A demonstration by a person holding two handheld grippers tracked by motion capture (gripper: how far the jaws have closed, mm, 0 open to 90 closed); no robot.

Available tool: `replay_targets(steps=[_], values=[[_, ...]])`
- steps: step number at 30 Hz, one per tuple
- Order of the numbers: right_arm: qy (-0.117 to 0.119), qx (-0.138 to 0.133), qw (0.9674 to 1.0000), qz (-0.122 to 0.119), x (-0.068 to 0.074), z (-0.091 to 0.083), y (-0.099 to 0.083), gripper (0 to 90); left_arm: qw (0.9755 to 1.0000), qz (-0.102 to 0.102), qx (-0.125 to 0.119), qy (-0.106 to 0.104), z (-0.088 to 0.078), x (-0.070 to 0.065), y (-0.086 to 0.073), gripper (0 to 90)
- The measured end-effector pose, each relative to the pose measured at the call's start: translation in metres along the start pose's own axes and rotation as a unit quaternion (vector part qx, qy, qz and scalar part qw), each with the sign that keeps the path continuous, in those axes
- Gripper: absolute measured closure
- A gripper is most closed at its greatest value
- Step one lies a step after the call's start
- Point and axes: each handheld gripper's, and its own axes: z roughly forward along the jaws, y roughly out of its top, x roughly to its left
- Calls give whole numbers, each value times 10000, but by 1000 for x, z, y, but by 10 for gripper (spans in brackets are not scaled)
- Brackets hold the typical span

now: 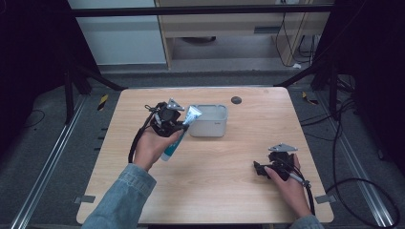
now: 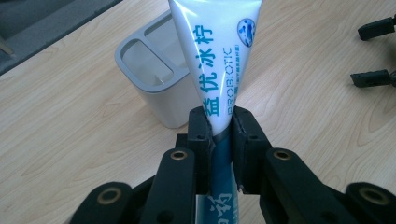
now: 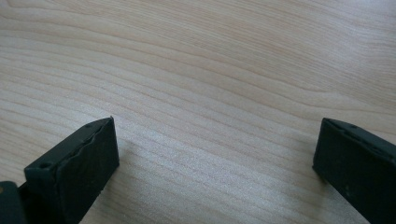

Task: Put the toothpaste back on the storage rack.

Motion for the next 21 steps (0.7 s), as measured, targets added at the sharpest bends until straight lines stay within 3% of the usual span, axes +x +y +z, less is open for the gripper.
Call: replay_targets(steps=[14, 21], values=[[-1, -1, 10000, 0, 0, 0, 0, 4, 10000, 65, -55, -13, -2, -4, 12, 786], [-1, -2, 10000, 0, 0, 0, 0, 4, 9998, 151, -117, -26, 1, -9, 34, 787]])
